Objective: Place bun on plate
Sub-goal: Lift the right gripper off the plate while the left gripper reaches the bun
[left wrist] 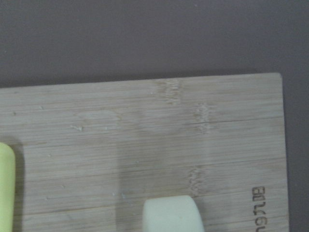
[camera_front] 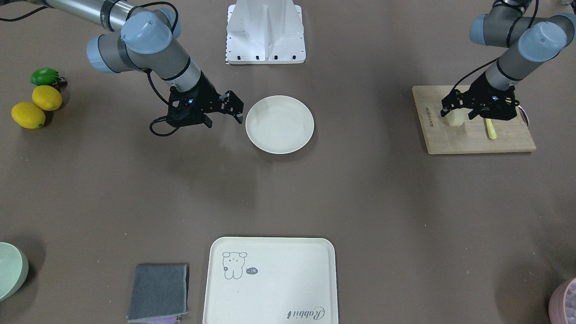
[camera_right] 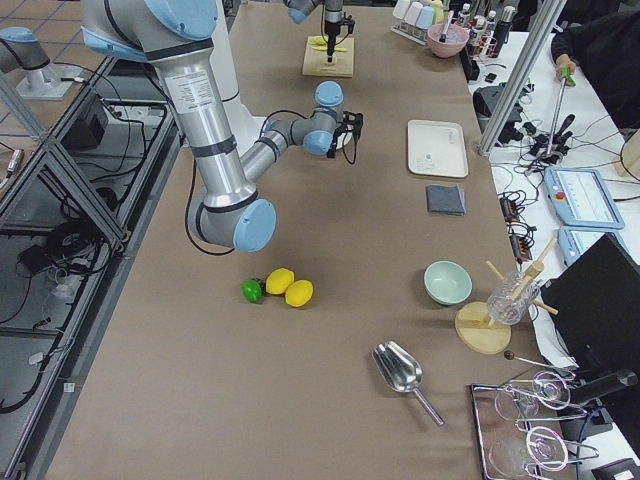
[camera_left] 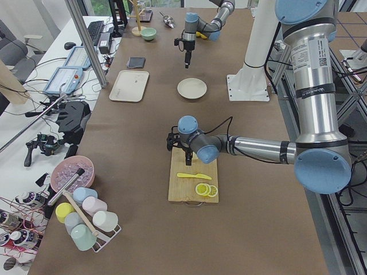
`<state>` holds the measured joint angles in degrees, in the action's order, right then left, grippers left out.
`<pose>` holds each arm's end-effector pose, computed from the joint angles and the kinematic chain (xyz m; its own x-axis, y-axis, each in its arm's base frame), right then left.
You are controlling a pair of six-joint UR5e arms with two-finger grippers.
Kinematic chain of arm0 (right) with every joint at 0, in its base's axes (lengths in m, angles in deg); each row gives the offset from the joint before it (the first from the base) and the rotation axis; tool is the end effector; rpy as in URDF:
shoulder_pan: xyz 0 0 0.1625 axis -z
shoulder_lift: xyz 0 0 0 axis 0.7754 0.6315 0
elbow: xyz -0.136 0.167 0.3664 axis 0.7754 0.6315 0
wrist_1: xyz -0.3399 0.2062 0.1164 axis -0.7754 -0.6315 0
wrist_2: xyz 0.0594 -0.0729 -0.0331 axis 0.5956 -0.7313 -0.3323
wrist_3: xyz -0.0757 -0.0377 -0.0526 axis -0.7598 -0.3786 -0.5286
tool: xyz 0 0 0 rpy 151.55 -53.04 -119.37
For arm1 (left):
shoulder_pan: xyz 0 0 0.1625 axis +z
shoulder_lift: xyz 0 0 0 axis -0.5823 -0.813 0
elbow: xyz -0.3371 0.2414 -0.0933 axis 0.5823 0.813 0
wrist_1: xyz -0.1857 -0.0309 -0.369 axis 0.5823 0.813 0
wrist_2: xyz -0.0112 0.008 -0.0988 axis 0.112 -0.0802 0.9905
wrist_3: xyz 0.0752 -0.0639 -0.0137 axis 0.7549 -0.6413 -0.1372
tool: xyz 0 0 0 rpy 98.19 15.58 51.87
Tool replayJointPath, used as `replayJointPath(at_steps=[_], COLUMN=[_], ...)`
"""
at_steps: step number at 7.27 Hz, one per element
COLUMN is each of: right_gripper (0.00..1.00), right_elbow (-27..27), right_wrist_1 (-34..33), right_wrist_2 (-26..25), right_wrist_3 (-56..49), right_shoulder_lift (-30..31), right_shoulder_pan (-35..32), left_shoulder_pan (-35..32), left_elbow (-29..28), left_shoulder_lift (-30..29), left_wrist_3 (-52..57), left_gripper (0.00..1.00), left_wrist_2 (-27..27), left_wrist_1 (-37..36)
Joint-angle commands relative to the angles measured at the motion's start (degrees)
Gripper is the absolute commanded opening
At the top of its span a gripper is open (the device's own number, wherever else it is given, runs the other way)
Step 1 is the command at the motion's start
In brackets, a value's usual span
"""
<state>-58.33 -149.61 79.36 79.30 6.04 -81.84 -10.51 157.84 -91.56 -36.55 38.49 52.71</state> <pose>-0.4859 -0.4013 0.2765 0.4039 0.1053 0.9087 -0.1171 0.9911 -0.0628 0.2487 -0.3710 0.5841 0.6340 0.0849 -0.7687 -0.0543 0.9964 0.0652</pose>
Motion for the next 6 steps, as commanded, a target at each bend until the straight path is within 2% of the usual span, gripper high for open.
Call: replayJointPath(at_steps=[1,2,4,5,6], right_gripper=[1.00,1.00,1.00,1.00,1.00], right_elbow=[0.1,0.1,0.0,-0.4,-0.7], right_wrist_1=[0.1,0.1,0.1,-0.4,-0.5], right_wrist_2=[-0.2,-0.2,0.1,3.8,9.6], right_wrist_3=[0.0,0.2,-0.1,-0.4,-2.9], right_shoulder_lift=[0.1,0.1,0.2,1.6,3.6], right_shoulder_pan=[0.1,0.2,0.1,-3.8,-9.4], left_shoulder_pan=[1.0,1.0,1.0,0.9,1.0], left_elbow=[0.1,0.3,1.6,4.9,6.9], left_shoulder_lift=[0.3,0.2,0.0,-0.6,-4.4], left_wrist_3=[-0.3,-0.3,-0.9,-1.6,-7.7], left_gripper=[0.35,0.16,0.15,0.15,0.15], left_wrist_2=[-1.4,-1.4,-1.4,-1.3,-0.9], left_wrist_1=[0.0,0.0,0.1,0.0,-0.4])
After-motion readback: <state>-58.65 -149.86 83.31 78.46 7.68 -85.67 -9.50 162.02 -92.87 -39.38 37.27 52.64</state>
